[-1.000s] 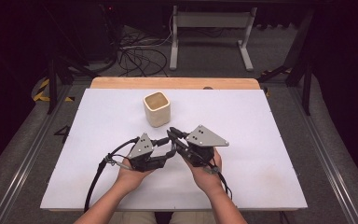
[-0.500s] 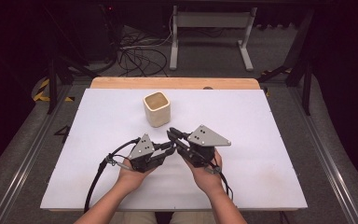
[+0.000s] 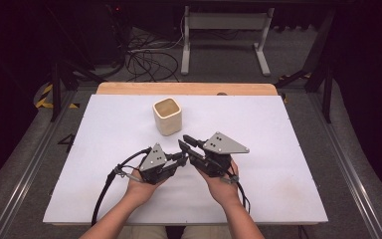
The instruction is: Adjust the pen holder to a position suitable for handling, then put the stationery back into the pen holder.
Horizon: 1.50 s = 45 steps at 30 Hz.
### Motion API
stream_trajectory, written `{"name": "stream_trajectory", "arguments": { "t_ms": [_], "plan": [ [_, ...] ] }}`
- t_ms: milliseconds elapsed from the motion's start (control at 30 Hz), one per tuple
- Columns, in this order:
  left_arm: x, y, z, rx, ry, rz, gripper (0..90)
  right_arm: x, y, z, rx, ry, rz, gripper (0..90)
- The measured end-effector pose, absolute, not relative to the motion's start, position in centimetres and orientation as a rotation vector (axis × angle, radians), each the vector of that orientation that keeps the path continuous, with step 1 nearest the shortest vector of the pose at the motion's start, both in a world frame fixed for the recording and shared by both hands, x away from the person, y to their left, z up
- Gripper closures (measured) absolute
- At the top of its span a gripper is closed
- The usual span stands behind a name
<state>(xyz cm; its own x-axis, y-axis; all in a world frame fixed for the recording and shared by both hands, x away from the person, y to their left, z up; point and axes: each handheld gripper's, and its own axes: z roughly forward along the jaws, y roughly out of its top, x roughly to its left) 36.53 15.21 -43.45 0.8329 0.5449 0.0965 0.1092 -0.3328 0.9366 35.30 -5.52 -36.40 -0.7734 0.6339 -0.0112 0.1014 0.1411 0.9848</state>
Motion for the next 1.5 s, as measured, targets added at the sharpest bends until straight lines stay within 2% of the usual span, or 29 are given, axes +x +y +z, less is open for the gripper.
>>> {"name": "stream_trajectory", "arguments": {
  "t_ms": [800, 1500],
  "plan": [
    [36.7, 15.6, -43.1, 1.857, 0.507, 0.5, 79.1, 35.7, -10.6, -35.3, 0.775, 1.901, 1.707, 52.8],
    [37.2, 15.9, -42.1, 1.822, 0.518, 0.51, 79.1, 35.9, -14.3, -34.8, 0.806, 1.867, 1.717, 42.9]
  ]
}}
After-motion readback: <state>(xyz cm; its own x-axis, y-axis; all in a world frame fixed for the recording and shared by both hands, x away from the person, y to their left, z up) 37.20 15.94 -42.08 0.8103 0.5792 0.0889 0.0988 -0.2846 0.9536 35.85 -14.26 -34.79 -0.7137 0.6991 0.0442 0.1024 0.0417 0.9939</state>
